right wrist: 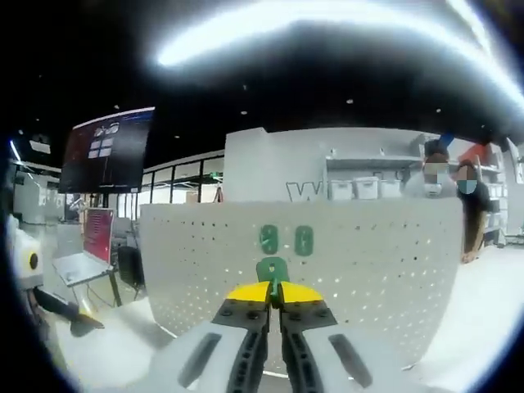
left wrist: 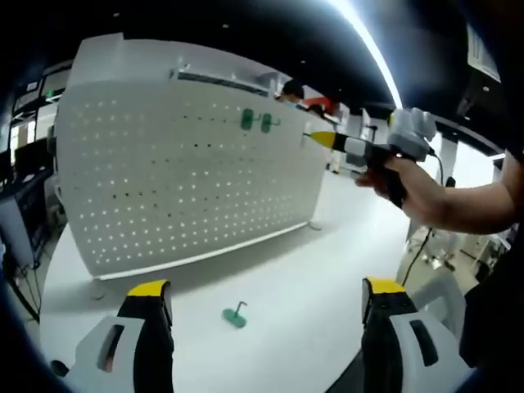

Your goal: Insert the hook assembly into the mounting plate slot until the hook locks in place.

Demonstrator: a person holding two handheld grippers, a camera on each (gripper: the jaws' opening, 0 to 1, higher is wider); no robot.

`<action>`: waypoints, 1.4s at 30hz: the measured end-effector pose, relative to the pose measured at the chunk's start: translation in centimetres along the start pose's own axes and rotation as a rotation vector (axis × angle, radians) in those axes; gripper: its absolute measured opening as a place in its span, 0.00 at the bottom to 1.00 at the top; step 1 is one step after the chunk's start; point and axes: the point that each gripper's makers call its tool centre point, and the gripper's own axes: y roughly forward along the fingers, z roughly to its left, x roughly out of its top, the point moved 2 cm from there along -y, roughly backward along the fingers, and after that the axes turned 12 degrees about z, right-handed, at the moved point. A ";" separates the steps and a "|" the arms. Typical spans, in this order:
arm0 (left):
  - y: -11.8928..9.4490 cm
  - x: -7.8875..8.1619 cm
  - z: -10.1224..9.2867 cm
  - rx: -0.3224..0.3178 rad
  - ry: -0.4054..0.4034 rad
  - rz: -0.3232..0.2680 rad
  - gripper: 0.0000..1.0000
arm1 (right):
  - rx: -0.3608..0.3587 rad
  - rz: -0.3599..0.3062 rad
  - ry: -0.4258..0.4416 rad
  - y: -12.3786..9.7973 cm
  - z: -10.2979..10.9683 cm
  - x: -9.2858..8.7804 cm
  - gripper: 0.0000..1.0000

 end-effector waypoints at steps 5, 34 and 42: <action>0.2 0.3 0.0 -0.010 -0.005 -0.004 0.95 | -0.044 -0.010 0.026 1.6 -2.4 0.6 0.00; 0.1 0.2 1.7 0.013 -0.063 0.003 0.96 | -0.129 -0.051 0.094 7.8 -7.3 2.9 0.00; 0.0 0.1 2.1 0.020 -0.080 0.001 0.95 | -0.137 -0.045 0.096 8.2 -7.0 2.7 0.00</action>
